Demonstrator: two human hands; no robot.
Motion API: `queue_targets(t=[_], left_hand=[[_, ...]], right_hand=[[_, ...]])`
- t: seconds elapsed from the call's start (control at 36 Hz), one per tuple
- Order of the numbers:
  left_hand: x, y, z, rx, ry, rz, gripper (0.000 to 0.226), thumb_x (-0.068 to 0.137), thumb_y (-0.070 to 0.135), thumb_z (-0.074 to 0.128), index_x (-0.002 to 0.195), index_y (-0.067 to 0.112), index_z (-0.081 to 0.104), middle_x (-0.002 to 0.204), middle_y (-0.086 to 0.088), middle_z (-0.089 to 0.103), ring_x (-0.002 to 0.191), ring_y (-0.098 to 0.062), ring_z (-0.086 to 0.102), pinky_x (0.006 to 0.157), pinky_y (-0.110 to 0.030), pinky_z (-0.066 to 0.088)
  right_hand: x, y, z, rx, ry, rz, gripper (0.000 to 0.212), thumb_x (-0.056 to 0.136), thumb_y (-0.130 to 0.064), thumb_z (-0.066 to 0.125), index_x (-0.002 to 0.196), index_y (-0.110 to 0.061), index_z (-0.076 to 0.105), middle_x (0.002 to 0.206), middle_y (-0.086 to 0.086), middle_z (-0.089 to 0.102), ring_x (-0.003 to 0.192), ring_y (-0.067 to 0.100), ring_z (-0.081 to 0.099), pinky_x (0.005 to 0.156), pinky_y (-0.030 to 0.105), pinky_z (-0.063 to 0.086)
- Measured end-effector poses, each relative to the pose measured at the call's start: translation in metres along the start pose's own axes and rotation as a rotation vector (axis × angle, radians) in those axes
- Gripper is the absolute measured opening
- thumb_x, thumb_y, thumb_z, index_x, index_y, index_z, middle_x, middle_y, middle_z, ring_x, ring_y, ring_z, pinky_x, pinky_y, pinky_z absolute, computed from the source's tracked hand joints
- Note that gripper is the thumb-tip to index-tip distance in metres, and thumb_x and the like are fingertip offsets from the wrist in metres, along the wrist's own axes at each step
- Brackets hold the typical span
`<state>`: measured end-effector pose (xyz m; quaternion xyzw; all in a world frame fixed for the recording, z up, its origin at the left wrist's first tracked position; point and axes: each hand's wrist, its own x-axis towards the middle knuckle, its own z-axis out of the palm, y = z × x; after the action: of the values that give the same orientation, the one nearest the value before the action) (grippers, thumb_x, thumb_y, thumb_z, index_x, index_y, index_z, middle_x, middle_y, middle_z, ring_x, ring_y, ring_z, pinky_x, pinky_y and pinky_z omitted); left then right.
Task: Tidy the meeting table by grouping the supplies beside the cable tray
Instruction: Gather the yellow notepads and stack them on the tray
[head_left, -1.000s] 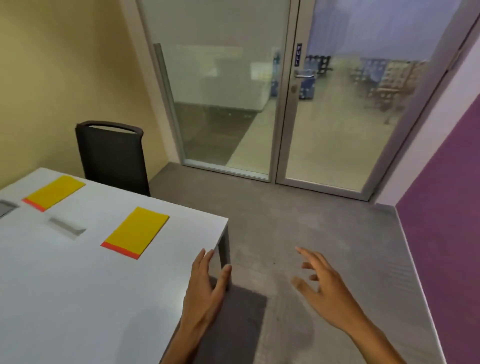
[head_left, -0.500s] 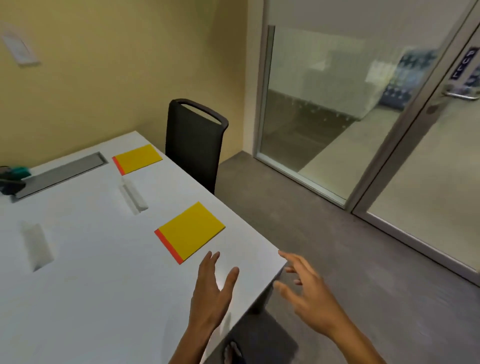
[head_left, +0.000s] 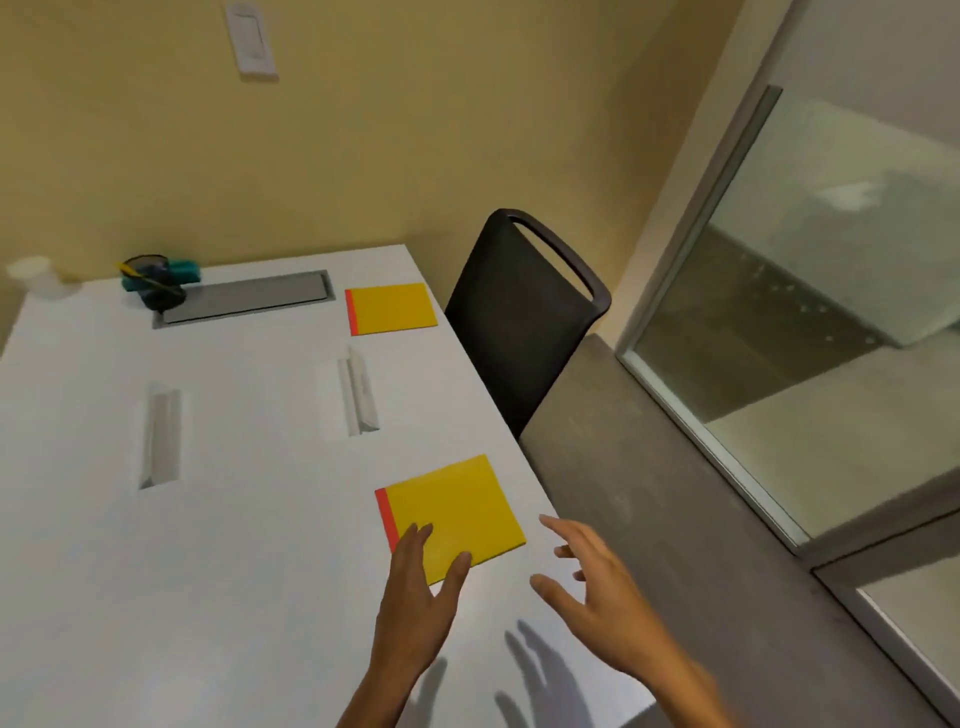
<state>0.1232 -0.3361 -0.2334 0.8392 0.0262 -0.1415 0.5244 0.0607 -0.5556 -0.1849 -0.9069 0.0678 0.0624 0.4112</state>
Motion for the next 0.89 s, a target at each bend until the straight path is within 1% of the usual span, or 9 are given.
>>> queue_targets(t=[0.06, 0.17, 0.31, 0.44, 0.53, 0.61, 0.67, 0.78, 0.89], left_hand=[[0.008, -0.002, 0.001, -0.013, 0.03, -0.042, 0.08, 0.078, 0.069, 0.048, 0.148, 0.032, 0.036, 0.16, 0.006, 0.029, 0.145, -0.018, 0.033, 0.113, -0.043, 0.035], [0.026, -0.009, 0.006, -0.003, 0.075, -0.124, 0.08, 0.08, 0.067, 0.048, 0.148, 0.028, 0.033, 0.157, 0.002, 0.033, 0.14, -0.022, 0.04, 0.11, -0.045, 0.041], [0.047, -0.024, 0.022, 0.059, 0.136, -0.209, 0.076, 0.088, 0.062, 0.054, 0.15, 0.026, 0.029, 0.156, 0.0, 0.034, 0.134, -0.025, 0.047, 0.105, -0.045, 0.047], [0.07, -0.034, 0.043, 0.048, 0.2, -0.321, 0.079, 0.088, 0.057, 0.061, 0.15, 0.02, 0.03, 0.153, -0.007, 0.037, 0.133, -0.029, 0.047, 0.105, -0.047, 0.048], [0.079, -0.042, 0.06, 0.114, 0.25, -0.42, 0.083, 0.087, 0.06, 0.061, 0.151, 0.018, 0.029, 0.155, -0.01, 0.034, 0.136, -0.032, 0.045, 0.106, -0.049, 0.046], [0.086, -0.049, 0.075, 0.268, 0.315, -0.53, 0.093, 0.084, 0.069, 0.055, 0.154, 0.019, 0.021, 0.162, -0.007, 0.024, 0.142, -0.033, 0.038, 0.107, -0.047, 0.043], [0.092, -0.054, 0.084, 0.284, 0.355, -0.575, 0.099, 0.082, 0.07, 0.057, 0.155, 0.016, 0.017, 0.163, -0.009, 0.022, 0.144, -0.033, 0.034, 0.11, -0.047, 0.039], [0.106, -0.064, 0.1, 0.273, 0.407, -0.673, 0.11, 0.08, 0.067, 0.063, 0.156, 0.007, 0.011, 0.162, -0.015, 0.023, 0.148, -0.033, 0.027, 0.116, -0.043, 0.031], [0.115, -0.066, 0.117, 0.384, 0.439, -0.74, 0.117, 0.075, 0.075, 0.061, 0.155, 0.006, 0.01, 0.16, -0.015, 0.026, 0.146, -0.035, 0.03, 0.116, -0.044, 0.032]], right_hand=[[0.02, 0.0, -0.001, -0.008, -0.037, -0.03, 0.055, 0.095, -0.051, 0.061, 0.14, -0.061, 0.03, 0.14, -0.043, 0.031, 0.124, -0.012, 0.044, 0.096, 0.014, 0.042], [0.064, 0.003, -0.001, -0.043, -0.13, -0.076, 0.061, 0.096, -0.048, 0.063, 0.149, -0.045, 0.033, 0.144, -0.03, 0.036, 0.122, -0.009, 0.046, 0.094, 0.008, 0.04], [0.119, 0.003, -0.002, -0.12, -0.262, -0.152, 0.065, 0.095, -0.047, 0.064, 0.152, -0.038, 0.033, 0.146, -0.021, 0.039, 0.123, -0.001, 0.049, 0.103, 0.023, 0.045], [0.177, 0.012, 0.005, -0.212, -0.4, -0.25, 0.069, 0.096, -0.049, 0.062, 0.155, -0.032, 0.031, 0.155, -0.011, 0.036, 0.135, 0.011, 0.045, 0.11, 0.033, 0.042], [0.206, 0.022, 0.016, -0.252, -0.502, -0.269, 0.071, 0.096, -0.043, 0.063, 0.157, -0.029, 0.03, 0.158, -0.005, 0.035, 0.14, 0.017, 0.042, 0.113, 0.034, 0.039], [0.228, 0.036, 0.029, -0.343, -0.631, -0.319, 0.077, 0.094, -0.04, 0.066, 0.159, -0.028, 0.025, 0.161, 0.0, 0.031, 0.145, 0.021, 0.036, 0.116, 0.034, 0.033], [0.241, 0.044, 0.036, -0.399, -0.684, -0.342, 0.081, 0.093, -0.039, 0.067, 0.16, -0.027, 0.022, 0.162, 0.002, 0.028, 0.146, 0.024, 0.033, 0.117, 0.037, 0.034], [0.255, 0.054, 0.045, -0.468, -0.734, -0.365, 0.093, 0.092, -0.038, 0.07, 0.162, -0.026, 0.01, 0.164, 0.005, 0.024, 0.146, 0.03, 0.032, 0.115, 0.043, 0.037], [0.258, 0.065, 0.048, -0.467, -0.764, -0.384, 0.102, 0.09, -0.039, 0.071, 0.162, -0.028, 0.0, 0.163, 0.006, 0.022, 0.145, 0.031, 0.033, 0.114, 0.044, 0.038]])
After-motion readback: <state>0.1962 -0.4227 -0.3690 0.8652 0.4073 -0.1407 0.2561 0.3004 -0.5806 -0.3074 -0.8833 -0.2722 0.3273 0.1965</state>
